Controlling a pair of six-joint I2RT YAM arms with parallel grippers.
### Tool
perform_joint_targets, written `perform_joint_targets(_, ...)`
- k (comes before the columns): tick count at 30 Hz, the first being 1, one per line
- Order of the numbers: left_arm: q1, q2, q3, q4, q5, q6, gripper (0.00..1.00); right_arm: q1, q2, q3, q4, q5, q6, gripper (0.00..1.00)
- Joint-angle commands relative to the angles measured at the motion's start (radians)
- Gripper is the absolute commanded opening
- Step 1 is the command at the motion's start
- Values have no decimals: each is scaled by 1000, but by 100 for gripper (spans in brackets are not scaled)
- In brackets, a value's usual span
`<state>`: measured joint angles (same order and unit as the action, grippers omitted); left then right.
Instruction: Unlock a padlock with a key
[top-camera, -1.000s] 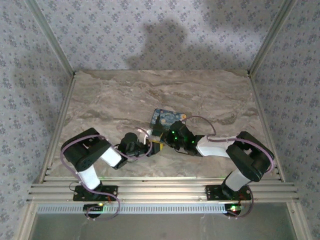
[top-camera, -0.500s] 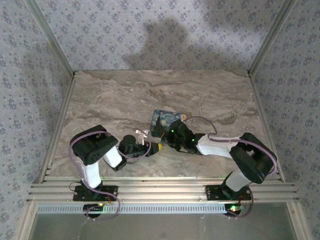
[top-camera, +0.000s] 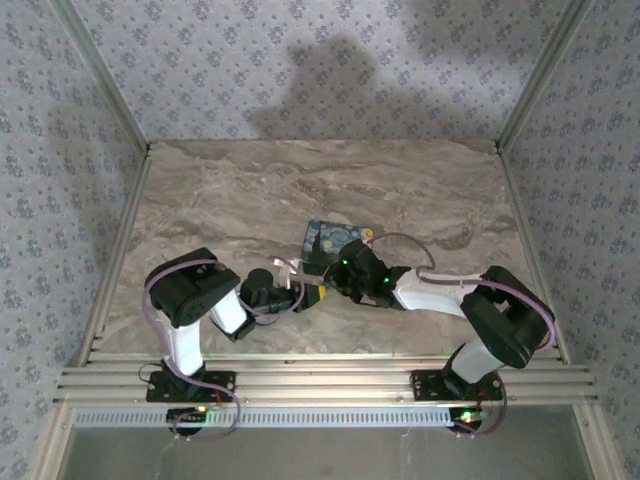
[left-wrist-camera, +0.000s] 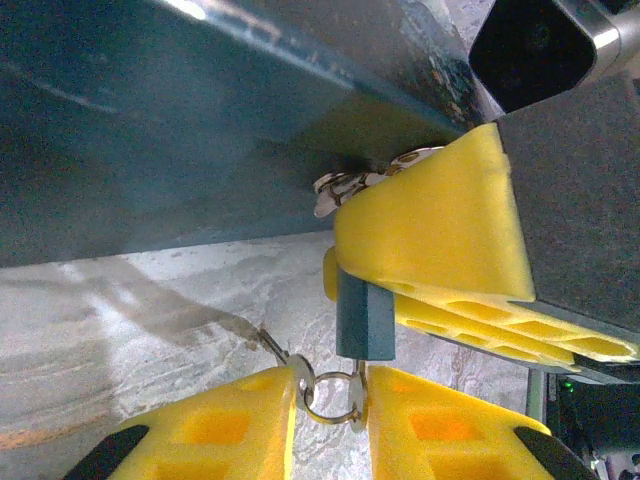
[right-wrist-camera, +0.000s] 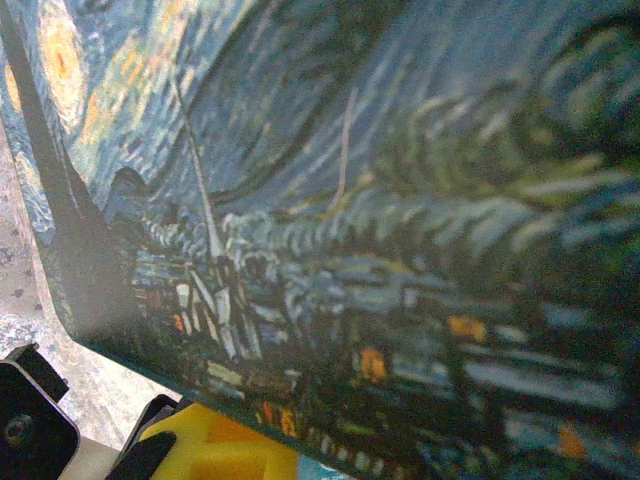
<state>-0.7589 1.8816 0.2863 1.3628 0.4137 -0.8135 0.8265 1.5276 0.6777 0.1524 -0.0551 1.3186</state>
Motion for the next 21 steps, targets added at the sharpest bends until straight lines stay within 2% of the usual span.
perform_joint_targets(1,7,14,14,44,21,7,26,8,-15,21,-28,16,24,0)
perform_joint_targets(3,7,16,17,45,25,8,21,9,-14,22,-23,16,27,0)
perform_joint_targets(7,4,18,16,45,23,18,0,10,-13,22,-14,15,40,0)
perform_joint_targets(13,-19,-17,-7,-19,-46,136,0,17,-15,29,-2,24,74,0)
perform_joint_targets(16,-68,-91,-11,-165,-159,278,0,26,-23,31,-17,33,85,0)
perform_joint_targets(21,-217,-244,42,-516,-509,559,0,38,-33,38,-57,8,101,0)
